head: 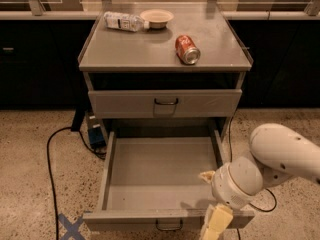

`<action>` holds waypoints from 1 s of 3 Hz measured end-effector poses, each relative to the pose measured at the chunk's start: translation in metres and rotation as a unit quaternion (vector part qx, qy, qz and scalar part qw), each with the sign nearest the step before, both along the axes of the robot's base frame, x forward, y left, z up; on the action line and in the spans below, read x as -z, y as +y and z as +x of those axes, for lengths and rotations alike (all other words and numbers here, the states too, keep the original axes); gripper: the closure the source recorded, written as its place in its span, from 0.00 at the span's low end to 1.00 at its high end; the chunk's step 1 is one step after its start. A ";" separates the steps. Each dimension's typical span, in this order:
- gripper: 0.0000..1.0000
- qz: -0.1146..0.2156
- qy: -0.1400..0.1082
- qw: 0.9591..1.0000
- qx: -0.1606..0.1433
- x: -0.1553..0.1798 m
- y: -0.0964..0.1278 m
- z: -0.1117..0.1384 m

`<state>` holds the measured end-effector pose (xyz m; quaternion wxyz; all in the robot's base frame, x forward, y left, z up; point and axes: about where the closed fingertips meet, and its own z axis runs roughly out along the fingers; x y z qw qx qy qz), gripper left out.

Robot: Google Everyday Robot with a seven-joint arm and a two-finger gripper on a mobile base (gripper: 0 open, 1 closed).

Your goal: Close middle drawer

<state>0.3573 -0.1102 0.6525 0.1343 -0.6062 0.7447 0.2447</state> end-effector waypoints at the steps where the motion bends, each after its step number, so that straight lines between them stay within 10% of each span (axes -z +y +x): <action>1: 0.00 -0.015 0.037 0.999 0.022 0.035 -0.011 -0.035; 3: 0.00 -0.007 0.061 0.998 0.013 0.067 -0.005 -0.049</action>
Offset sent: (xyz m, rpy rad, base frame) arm -0.0261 -0.0095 -0.0267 -0.0237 0.0544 -0.0378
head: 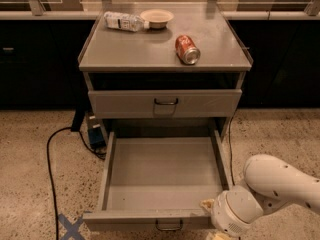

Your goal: Close middle drawer

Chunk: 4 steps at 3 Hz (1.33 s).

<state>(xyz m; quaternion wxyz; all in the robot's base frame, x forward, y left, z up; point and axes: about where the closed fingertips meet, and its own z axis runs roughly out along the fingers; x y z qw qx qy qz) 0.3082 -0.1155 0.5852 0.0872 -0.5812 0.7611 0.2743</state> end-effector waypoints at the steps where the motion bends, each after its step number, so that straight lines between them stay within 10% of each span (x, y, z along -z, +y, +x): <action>1: 0.00 0.006 0.032 0.999 -0.020 0.038 0.013 -0.016; 4: 0.00 0.018 0.090 0.994 -0.053 0.104 0.033 -0.040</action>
Offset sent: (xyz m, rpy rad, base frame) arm -0.0539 0.0418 -0.0970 0.0304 0.1786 0.1411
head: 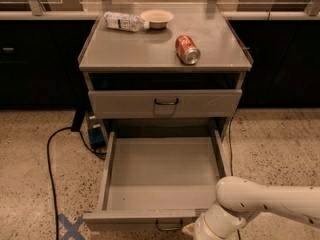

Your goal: Close middle drawer

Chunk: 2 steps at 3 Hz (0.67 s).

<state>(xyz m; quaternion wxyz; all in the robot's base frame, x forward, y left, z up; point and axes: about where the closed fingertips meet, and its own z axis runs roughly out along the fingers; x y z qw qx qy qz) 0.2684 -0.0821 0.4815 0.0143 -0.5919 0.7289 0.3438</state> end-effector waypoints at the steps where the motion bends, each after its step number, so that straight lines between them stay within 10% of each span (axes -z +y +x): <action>1: 0.00 -0.003 0.010 1.000 0.003 0.032 0.008 0.033; 2: 0.00 -0.003 0.010 1.000 0.003 0.032 0.008 0.033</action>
Offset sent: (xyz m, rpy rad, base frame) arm 0.0572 0.0108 -0.0452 -0.0130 0.0153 -0.0206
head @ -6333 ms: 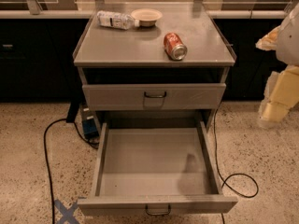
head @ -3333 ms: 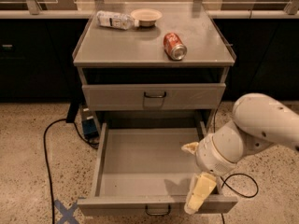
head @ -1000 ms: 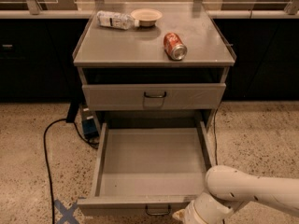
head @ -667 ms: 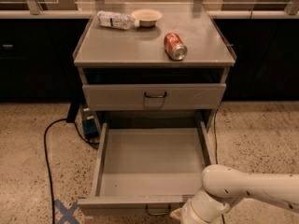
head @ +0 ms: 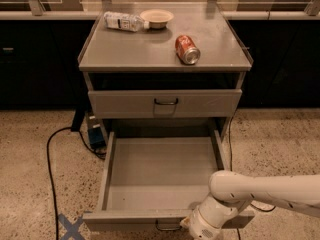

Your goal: Close middle drawer

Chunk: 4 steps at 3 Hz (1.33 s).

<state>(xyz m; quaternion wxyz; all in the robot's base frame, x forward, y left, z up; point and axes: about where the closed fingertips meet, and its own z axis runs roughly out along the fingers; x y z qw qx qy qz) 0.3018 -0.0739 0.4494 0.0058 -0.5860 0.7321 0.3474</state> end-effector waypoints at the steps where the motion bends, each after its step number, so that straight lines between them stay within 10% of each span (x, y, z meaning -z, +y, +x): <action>1: 0.00 -0.001 0.000 1.000 0.005 0.002 -0.003 0.002; 4: 0.00 -0.003 -0.030 0.998 0.050 -0.007 -0.026 0.049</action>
Offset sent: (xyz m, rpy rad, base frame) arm 0.0541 -0.0342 0.0008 -0.0066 -0.0596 -0.1274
